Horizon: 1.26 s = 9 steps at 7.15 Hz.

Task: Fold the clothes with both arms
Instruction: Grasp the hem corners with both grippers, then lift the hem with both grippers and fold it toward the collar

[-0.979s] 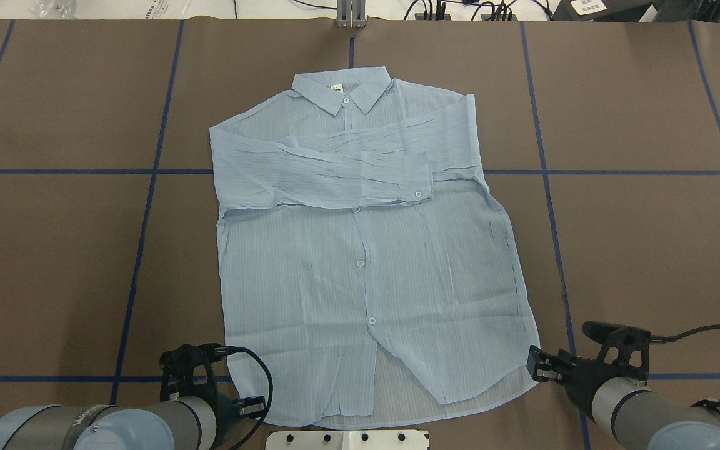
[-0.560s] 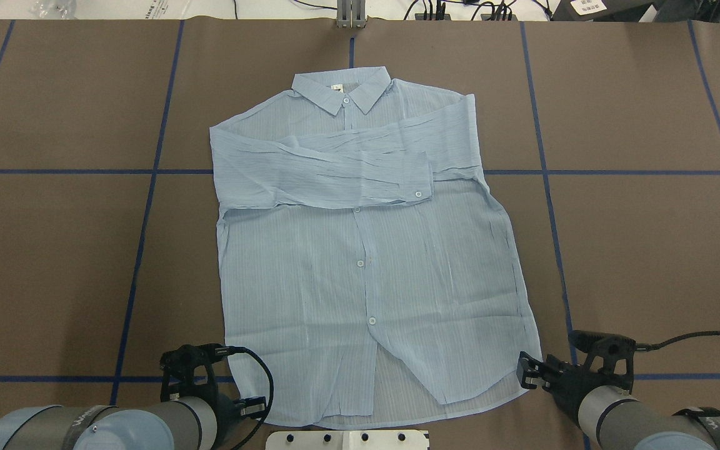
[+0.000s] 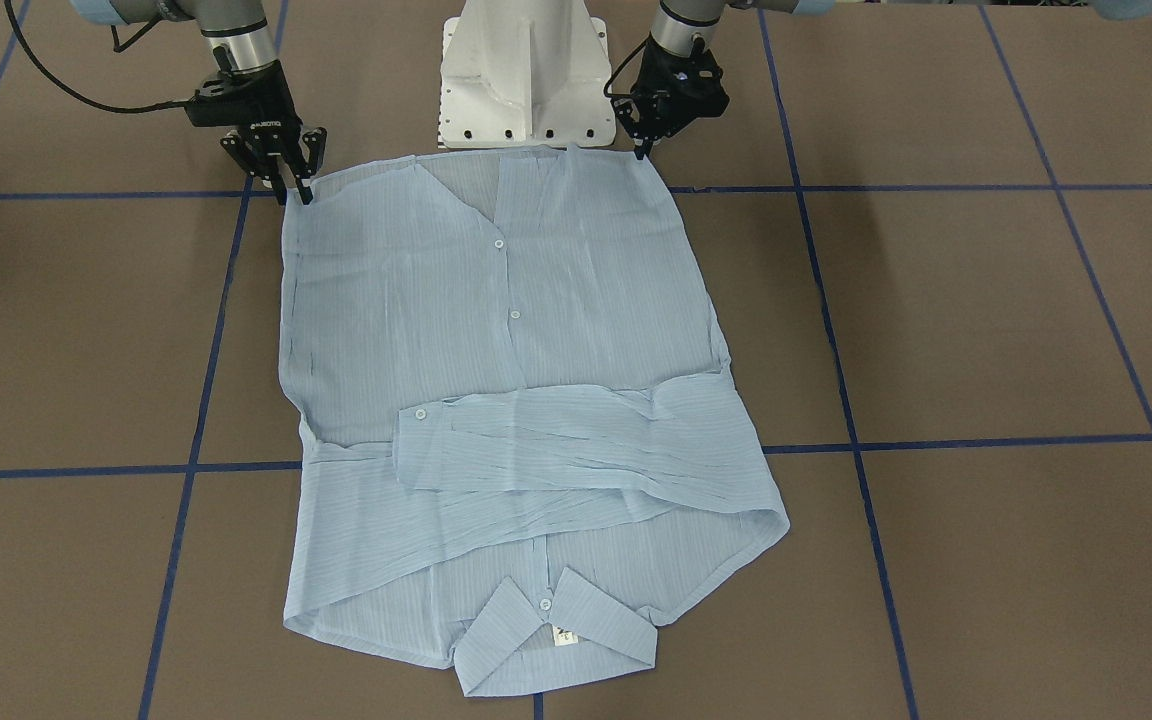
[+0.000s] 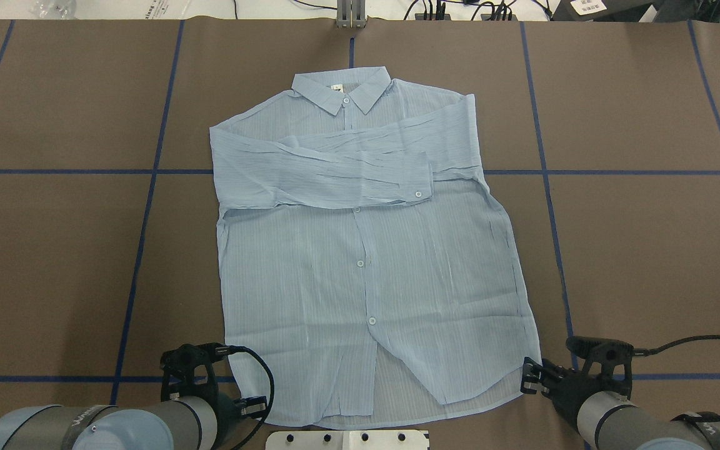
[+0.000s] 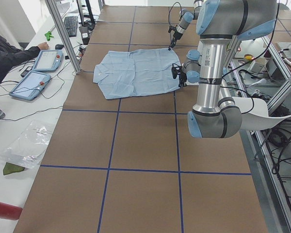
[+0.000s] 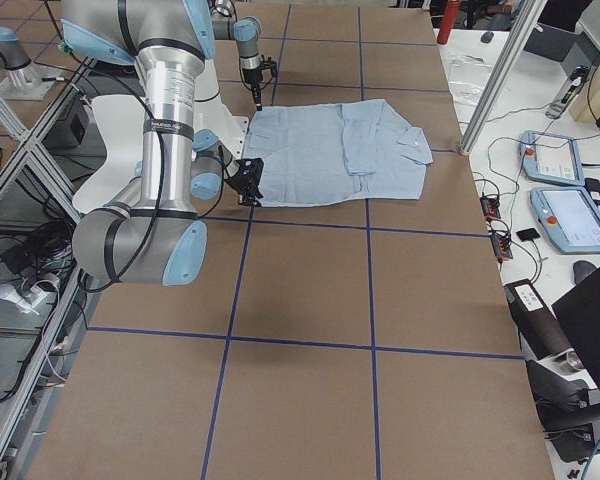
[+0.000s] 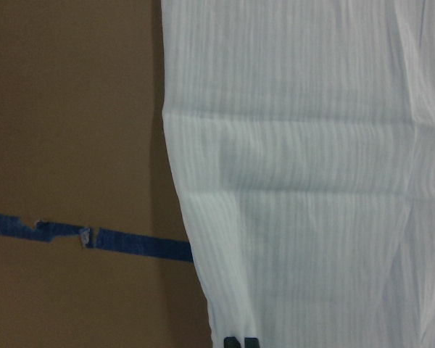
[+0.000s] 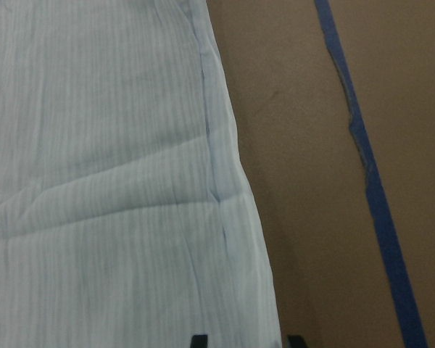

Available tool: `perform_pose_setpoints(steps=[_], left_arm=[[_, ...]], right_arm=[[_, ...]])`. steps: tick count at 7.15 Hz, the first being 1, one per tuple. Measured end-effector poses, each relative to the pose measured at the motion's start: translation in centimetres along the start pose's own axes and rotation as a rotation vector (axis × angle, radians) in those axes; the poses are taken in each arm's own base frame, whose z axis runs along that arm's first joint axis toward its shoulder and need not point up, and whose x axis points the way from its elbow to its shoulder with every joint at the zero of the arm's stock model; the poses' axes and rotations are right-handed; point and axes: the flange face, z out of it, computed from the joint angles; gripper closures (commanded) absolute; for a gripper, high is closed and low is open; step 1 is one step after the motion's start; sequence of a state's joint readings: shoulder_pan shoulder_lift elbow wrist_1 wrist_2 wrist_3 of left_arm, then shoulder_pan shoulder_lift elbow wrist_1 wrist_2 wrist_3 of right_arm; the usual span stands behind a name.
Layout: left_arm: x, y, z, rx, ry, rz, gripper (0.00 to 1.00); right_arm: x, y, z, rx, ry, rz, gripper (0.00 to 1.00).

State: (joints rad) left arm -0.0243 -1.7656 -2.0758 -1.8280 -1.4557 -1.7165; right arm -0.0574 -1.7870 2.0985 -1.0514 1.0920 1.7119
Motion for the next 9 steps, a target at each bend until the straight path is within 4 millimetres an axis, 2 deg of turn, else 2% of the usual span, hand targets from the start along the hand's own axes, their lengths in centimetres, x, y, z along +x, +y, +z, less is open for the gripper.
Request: perform_pose_setpoints(steps=[3, 4, 5, 6, 7, 9], left_arm=[[0.2, -0.1, -0.6, -0.002, 0.011, -0.002, 1.0], [0.7, -0.3, -1.7, -0.004, 0.033, 0.0, 1.0], [1.3, -0.7, -4.0, -0.008, 0.075, 0.016, 1.0], [1.8, -1.2, -7.3, -0.012, 0.127, 0.037, 1.0], [2.2, -1.5, -11.1, -0.023, 0.169, 0.046, 1.0], [2.2, -2.3, -19.8, -0.096, 0.229, 0.048, 1.0]], right_arm=[[0.4, 0.4, 0.1, -0.009, 0.017, -0.014, 1.0], [0.1, 0.1, -0.6, -0.014, 0.013, -0.01, 1.0], [-0.7, -0.9, -2.7, -0.03, -0.001, 0.0, 1.0], [-2.0, -2.4, -6.3, -0.058, -0.015, 0.009, 1.0], [-3.4, -3.9, -10.1, -0.089, -0.028, 0.017, 1.0], [-5.4, -7.0, -17.4, -0.157, -0.05, 0.035, 1.0]])
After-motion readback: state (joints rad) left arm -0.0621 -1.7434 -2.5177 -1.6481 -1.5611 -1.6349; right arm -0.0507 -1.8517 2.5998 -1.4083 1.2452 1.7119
